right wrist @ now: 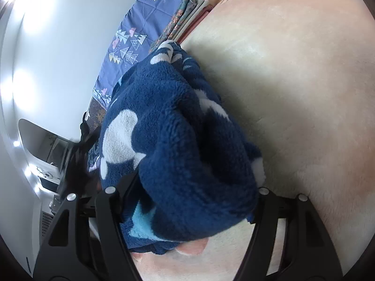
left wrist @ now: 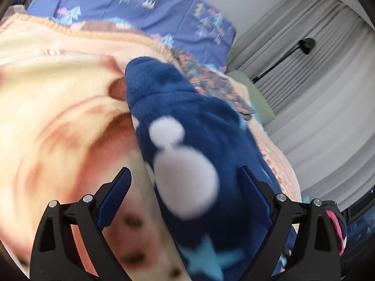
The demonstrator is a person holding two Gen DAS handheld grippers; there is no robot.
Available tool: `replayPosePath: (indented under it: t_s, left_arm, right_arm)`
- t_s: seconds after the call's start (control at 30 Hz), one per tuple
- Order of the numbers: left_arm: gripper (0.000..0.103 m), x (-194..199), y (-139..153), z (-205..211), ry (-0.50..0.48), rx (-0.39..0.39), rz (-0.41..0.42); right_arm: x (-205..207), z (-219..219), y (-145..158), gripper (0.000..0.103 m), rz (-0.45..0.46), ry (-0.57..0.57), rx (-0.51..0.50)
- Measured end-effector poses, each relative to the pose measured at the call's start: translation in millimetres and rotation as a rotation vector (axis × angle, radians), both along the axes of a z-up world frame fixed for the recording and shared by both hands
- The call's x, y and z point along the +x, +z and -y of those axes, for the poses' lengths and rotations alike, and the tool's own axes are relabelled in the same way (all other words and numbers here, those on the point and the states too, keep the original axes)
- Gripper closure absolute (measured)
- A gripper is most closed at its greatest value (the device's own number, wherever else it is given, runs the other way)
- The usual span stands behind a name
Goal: Fold small clothes
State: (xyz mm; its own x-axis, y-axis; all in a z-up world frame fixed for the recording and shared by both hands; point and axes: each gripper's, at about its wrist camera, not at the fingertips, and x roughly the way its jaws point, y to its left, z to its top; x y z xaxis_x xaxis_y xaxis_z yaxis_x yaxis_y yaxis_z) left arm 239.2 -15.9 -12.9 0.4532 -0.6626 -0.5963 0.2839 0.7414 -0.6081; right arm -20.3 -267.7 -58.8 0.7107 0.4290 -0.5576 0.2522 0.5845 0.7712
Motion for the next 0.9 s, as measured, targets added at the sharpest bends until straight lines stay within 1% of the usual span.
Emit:
replayPosePath:
  t_s: [0.1, 0.17, 0.2, 0.23, 0.3, 0.4, 0.6, 0.67, 0.9]
  left_arm:
    - [0.008, 33, -9, 5, -0.005, -0.025, -0.030]
    - [0.004, 52, -18, 6, -0.009, -0.035, -0.070]
    - [0.001, 62, -25, 9, -0.023, -0.035, -0.100]
    - [0.001, 70, -30, 10, -0.046, -0.035, -0.113]
    - [0.001, 78, -36, 16, -0.098, -0.015, -0.090]
    - [0.001, 83, -39, 19, -0.125, -0.012, -0.063]
    - [0.001, 92, -40, 23, -0.147, -0.007, -0.021]
    - [0.001, 88, -39, 23, -0.148, -0.002, -0.005]
    - [0.001, 94, -38, 25, -0.144, 0.005, 0.002]
  right_arm:
    - [0, 0, -1, 0.033, 0.006, 0.003, -0.007]
    - [0, -1, 0, 0.032, 0.010, 0.005, -0.022]
    - [0, -1, 0, 0.032, 0.012, 0.005, -0.030]
    - [0, -2, 0, 0.031, 0.014, 0.004, -0.036]
    - [0, -3, 0, 0.031, 0.020, 0.002, -0.052]
    - [2, -4, 0, 0.030, 0.023, 0.001, -0.065]
    - [2, -6, 1, 0.029, 0.025, 0.000, -0.066]
    - [2, -6, 0, 0.029, 0.026, 0.000, -0.067]
    - [1, -6, 0, 0.029, 0.029, 0.001, -0.070]
